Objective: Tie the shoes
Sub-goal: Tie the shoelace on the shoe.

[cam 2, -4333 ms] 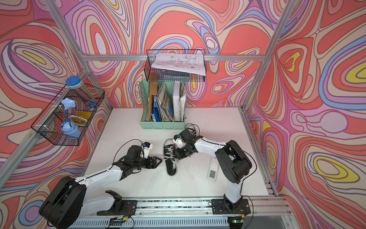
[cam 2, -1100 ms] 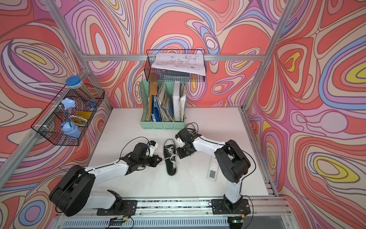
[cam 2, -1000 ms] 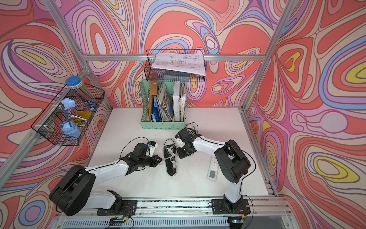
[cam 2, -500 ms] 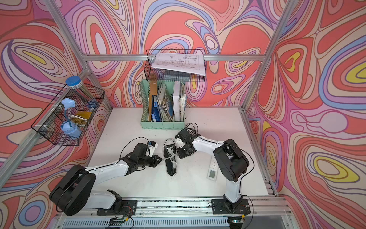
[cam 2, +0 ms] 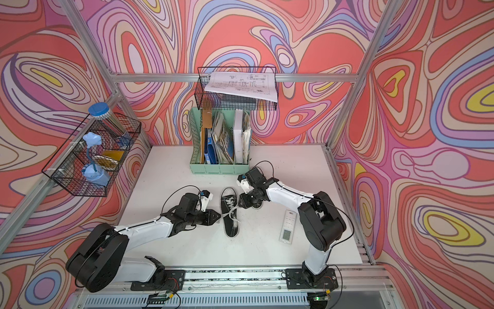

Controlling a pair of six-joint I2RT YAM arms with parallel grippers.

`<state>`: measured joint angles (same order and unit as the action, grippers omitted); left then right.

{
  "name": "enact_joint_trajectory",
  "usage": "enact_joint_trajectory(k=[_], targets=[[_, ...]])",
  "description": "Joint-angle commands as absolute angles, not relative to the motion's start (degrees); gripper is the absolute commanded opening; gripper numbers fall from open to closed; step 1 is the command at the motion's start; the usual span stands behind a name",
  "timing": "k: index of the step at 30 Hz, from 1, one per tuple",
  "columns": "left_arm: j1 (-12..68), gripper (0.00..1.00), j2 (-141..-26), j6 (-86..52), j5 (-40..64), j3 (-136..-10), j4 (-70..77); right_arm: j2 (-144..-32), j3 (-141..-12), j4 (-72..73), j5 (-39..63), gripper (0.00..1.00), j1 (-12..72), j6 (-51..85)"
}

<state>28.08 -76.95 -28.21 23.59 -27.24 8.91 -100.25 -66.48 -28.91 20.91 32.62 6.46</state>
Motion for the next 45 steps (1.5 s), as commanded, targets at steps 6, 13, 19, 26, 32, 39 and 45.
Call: enact_joint_trajectory(k=[6,13,19,26,32,39,45], targets=[[27.06,0.47,-68.45,-26.67,16.23,-28.10,3.12,-96.80,-67.43,-25.10,32.14,0.36,28.06,8.05],[26.37,0.60,-65.85,-25.73,12.56,-28.96,0.72,-94.68,-65.29,-18.28,42.48,0.48,24.42,13.06],[24.89,0.76,-60.19,-24.57,2.69,-31.01,-0.33,-87.27,-62.87,-22.38,12.75,0.57,23.03,14.50],[21.86,0.99,-53.85,-17.83,-18.66,-31.27,0.12,-80.44,-55.17,-17.49,-18.45,0.92,22.35,13.35],[17.50,0.99,-55.09,-12.62,-27.85,-27.07,8.58,-82.63,-49.37,-6.89,-31.94,0.98,20.34,10.87],[13.31,0.99,-62.83,-1.96,-25.99,-15.02,36.61,-87.59,-41.22,12.66,-34.76,0.98,18.59,0.76],[10.73,0.99,-70.22,-0.37,-19.45,-13.47,46.22,-88.83,-29.99,35.88,-26.07,0.98,16.02,-5.86]])
